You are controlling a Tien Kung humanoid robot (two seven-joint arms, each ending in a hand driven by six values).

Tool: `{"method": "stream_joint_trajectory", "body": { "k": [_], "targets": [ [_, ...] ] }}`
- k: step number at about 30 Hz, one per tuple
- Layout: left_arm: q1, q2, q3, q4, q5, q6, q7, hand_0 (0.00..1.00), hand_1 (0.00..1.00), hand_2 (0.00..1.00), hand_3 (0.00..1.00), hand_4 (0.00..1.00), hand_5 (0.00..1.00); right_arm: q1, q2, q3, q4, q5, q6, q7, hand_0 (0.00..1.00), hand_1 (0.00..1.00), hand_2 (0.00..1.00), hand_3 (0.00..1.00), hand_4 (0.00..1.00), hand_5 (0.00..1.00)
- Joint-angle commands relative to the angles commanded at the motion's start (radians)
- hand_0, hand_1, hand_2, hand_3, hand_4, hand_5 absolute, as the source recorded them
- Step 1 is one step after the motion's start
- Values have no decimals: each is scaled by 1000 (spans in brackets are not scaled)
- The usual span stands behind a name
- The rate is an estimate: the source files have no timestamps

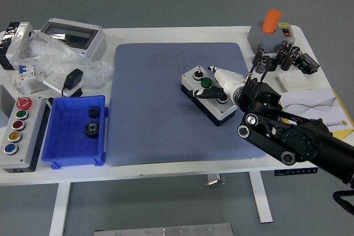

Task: Pick up the button,place it on the desk,press the button,press the button

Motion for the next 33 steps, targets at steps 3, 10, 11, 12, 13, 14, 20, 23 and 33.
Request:
{"method": "stream_joint_trajectory", "body": {
  "k": [3, 10, 11, 12, 13, 14, 20, 23, 33],
  "targets": [
    [-1, -2, -5, 0, 7, -6, 0, 637, 650, 587, 601, 528, 56, 4, 6, -1, -26, -7, 4, 0, 628, 759, 881, 998, 998, 771],
    [-1, -3, -13, 0, 12, -24, -7, 637, 644, 584, 591, 506, 34, -3, 14, -9, -38, -12, 22, 0, 541, 701, 821, 998, 998, 760],
    [-1, -4, -13, 0, 11, -27, -9, 637, 644, 584, 591, 506, 34, -5, 16, -12, -37, -14, 26, 0, 541, 701, 821, 998, 998, 760],
    [-1, -4, -13, 0, 11, -29, -10, 637, 644, 584, 591, 506, 34, -6, 18, -16, -35, -17, 30, 0, 541, 701, 821, 998, 998, 760],
    [-2, -4, -13, 0, 10, -31, -11, 637, 644, 584, 591, 506, 34, -7, 19, -20, -33, -21, 33, 0, 541, 701, 821, 998, 998, 760],
    [-2, -4, -12, 0, 10, -33, -12, 637, 644, 584, 591, 506, 34, -7, 21, -23, -31, -26, 35, 0, 541, 701, 821, 998, 998, 760],
    [-4, -4, -11, -1, 7, -40, -18, 638, 647, 587, 591, 509, 25, -2, 28, -46, -31, -77, 18, 0, 535, 697, 823, 998, 998, 761],
    [-4, -4, -8, -1, 5, -36, -21, 638, 642, 585, 593, 499, 2, 1, 31, -61, -42, -93, 21, 0, 419, 655, 772, 998, 998, 727],
    [-5, -3, 21, -1, -25, -33, -45, 638, 641, 586, 586, 493, 2, 8, 42, -109, -47, -163, 66, 0, 312, 478, 543, 702, 826, 360]
  ]
}}
